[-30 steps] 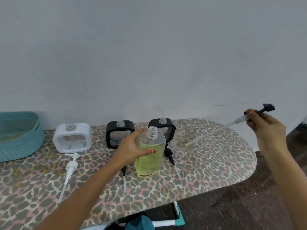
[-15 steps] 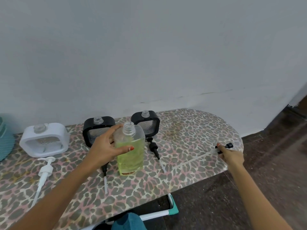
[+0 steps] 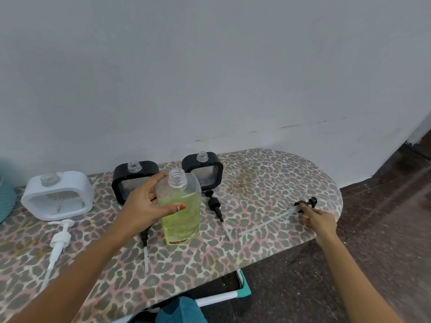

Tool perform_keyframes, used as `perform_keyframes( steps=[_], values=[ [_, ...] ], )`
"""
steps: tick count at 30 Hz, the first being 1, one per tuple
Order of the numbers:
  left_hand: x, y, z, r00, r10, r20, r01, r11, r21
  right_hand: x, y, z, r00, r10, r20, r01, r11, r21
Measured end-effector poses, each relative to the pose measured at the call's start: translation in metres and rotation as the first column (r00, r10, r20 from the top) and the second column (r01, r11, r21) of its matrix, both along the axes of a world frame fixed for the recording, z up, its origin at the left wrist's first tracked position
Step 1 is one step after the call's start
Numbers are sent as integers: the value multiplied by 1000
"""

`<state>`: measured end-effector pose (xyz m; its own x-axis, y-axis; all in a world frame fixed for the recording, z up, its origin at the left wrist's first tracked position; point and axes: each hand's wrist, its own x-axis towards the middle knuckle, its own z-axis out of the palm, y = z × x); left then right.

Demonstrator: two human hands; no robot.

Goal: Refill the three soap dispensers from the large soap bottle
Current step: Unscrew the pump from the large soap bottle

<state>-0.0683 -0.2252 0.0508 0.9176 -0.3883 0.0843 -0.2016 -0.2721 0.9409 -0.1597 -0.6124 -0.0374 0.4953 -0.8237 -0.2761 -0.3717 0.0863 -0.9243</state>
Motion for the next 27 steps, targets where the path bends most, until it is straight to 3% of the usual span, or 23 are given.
perform_keyframes(
  steps=[2,7,13,16,19,21,24,27],
  values=[
    [-1,0,0,1000,3,3,-3,1000,-4,1,-1,-2,1000,-8,16,7,1000,26],
    [-2,0,0,1000,5,-18,-6,1000,-17,7,1,-11,983,36,-180,-61,989,-138],
    [-3,-3,1,1000,15,-7,-15,1000,-27,10,10,-8,978,81,-194,-135,949,-285],
    [-1,-1,0,1000,3,-10,-3,1000,-25,22,22,-1,962,159,-224,-251,837,-485],
    [-1,-1,-1,1000,5,1,-5,1000,-28,40,30,-4,868,329,-371,-496,599,-629],
    [-2,-2,0,1000,5,2,-4,999,-33,49,35,-7,820,352,-451,-572,498,-652],
    [-5,0,3,1000,-5,-17,5,999,-40,55,54,3,862,366,-352,-506,557,-659],
    [-5,-1,4,1000,-10,-26,9,999,-40,57,90,31,800,581,-147,-536,584,-609]
  ],
)
